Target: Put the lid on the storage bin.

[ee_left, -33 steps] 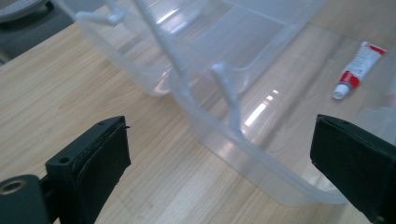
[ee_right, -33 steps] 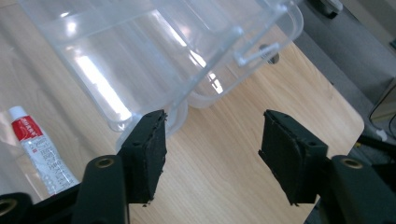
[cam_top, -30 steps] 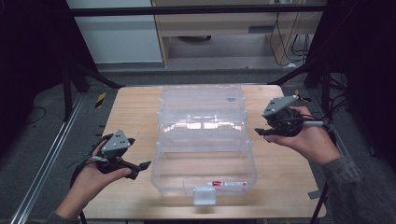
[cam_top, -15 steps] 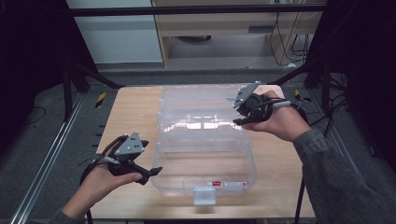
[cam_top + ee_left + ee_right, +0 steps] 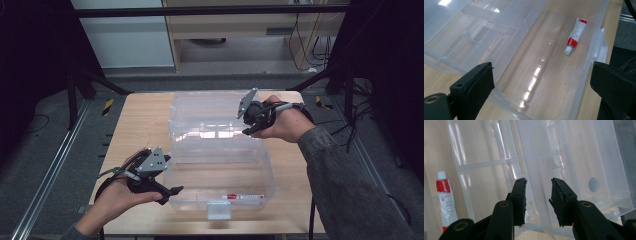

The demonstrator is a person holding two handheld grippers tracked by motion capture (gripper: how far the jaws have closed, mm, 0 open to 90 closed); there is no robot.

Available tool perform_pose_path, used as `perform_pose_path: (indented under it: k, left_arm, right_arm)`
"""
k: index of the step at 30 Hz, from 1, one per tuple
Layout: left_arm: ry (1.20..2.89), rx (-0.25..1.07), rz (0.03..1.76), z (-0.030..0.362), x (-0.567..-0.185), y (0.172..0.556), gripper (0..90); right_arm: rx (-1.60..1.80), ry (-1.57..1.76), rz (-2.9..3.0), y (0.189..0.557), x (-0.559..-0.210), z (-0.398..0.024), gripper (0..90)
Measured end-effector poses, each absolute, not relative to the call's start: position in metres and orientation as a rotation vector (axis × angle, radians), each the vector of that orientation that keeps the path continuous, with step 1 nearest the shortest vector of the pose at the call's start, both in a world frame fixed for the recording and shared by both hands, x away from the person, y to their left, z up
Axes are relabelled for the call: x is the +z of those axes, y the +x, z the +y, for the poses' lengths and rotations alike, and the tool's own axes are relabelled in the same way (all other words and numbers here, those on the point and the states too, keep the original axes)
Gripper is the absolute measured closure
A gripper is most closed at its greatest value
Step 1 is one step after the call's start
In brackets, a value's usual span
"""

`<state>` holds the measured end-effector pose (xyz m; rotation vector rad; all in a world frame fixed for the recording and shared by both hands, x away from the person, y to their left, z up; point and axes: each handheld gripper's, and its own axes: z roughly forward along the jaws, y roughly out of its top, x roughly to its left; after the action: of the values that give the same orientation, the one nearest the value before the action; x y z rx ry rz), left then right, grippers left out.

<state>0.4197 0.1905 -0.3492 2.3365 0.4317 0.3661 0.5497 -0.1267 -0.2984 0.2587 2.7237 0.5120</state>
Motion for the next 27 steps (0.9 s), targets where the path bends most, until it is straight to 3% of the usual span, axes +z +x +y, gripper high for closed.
perform_pose_path:
  k: [15, 27]
  left_arm:
    - [2.417, 0.327, 0.369, 0.181, -0.367, 0.412, 8.0]
    - [2.477, 0.249, 0.324, 0.178, -0.379, 0.401, 38.6]
  right_arm:
    - [0.492, 0.208, 2.75, 0.556, -0.304, -0.127, 79.4]
    - [0.488, 0.21, 2.751, 0.556, -0.304, -0.127, 79.6]
